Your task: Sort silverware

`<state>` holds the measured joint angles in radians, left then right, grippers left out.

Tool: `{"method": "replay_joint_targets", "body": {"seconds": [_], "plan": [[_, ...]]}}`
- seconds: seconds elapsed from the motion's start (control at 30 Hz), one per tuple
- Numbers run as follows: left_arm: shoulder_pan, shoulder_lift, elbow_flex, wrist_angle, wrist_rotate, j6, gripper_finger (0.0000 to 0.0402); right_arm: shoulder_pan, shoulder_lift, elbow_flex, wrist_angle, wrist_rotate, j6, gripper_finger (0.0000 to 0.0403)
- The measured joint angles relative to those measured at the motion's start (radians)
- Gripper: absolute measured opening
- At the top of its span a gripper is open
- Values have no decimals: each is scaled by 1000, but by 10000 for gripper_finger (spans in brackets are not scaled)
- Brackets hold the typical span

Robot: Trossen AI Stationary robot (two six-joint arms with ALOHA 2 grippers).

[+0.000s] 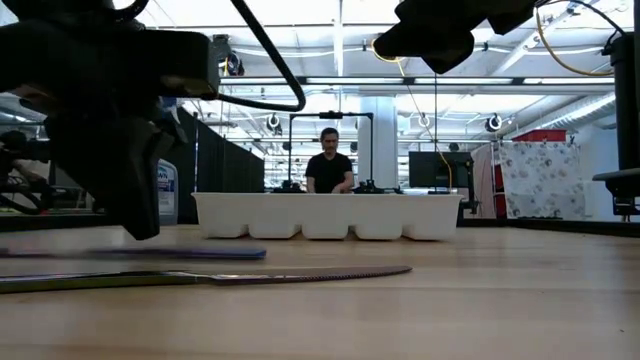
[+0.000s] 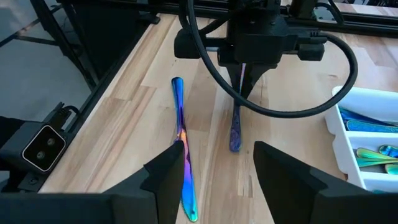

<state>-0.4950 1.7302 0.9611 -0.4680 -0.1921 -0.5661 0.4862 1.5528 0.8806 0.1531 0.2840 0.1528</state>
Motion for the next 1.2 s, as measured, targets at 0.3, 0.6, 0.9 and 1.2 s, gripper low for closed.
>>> {"method": "replay_joint_targets", "body": {"seconds": [0.3,0.6,0.9,1.2], "plan": [[-1,-2,6,-19,-1,1,9,0,0,0,0,0,0,176],[-11,-3,7,-16,-19,-56,21,-6,87,0,88,3,-11,176],[-16,3,-24,-18,-23,-46,113,-62,297,0,387,4,-19,176],[-11,24,-29,-7,-70,26,148,-94,381,0,457,-2,-2,176]]}}
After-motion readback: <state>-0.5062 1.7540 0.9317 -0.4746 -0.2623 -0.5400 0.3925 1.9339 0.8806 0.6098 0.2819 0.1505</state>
